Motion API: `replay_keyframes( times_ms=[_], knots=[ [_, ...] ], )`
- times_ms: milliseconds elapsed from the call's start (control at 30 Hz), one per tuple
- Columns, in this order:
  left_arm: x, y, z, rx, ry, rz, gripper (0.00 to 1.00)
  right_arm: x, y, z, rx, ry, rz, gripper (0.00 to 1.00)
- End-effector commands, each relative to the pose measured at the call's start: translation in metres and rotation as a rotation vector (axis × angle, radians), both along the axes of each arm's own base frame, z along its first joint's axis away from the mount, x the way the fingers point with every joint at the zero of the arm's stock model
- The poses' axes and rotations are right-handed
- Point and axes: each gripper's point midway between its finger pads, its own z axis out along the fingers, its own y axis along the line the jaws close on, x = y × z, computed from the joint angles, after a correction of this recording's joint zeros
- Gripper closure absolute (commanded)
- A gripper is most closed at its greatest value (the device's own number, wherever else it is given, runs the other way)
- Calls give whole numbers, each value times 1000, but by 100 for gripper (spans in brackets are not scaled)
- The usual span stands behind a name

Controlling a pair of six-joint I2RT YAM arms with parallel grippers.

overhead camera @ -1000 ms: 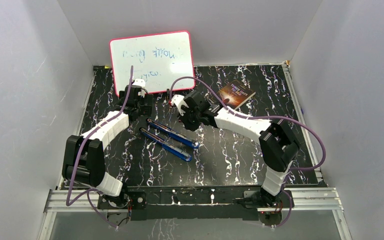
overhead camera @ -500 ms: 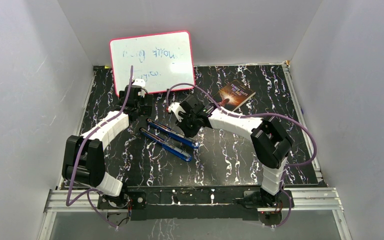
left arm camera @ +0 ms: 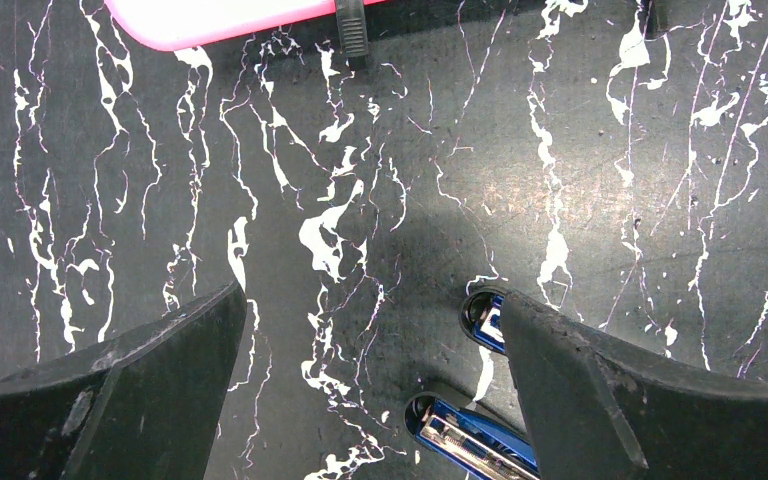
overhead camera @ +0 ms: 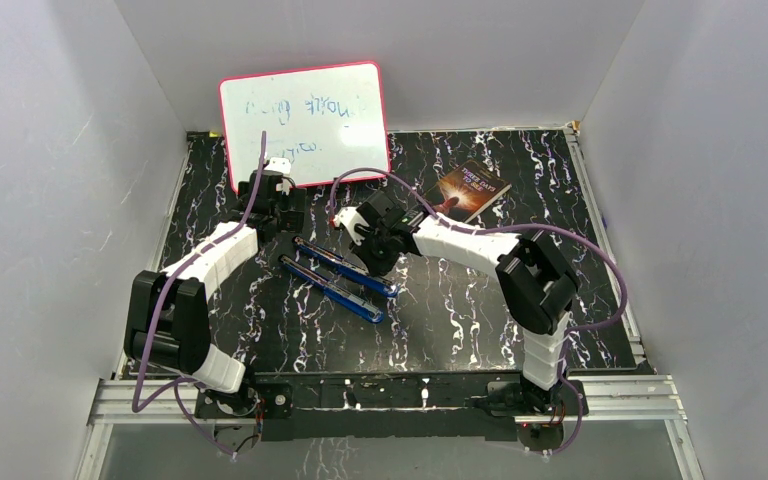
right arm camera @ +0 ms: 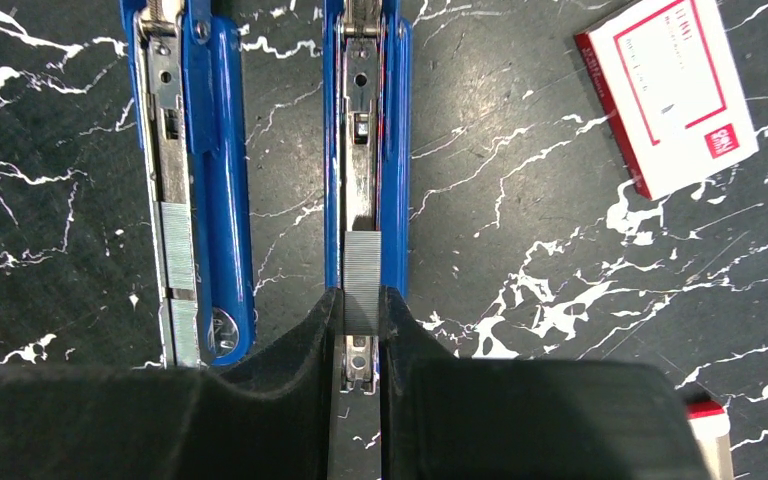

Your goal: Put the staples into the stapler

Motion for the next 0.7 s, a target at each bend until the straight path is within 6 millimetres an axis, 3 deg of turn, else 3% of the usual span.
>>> replay_keyframes(
  times_ms=[0,667],
  knots=[
    [1,3,18,-18,-54,9,2,3,6,7,-3,-16,11,100],
    [1,3,19,-17,-56,8,2,-15,-22,0,-106,20,6,100]
  ],
)
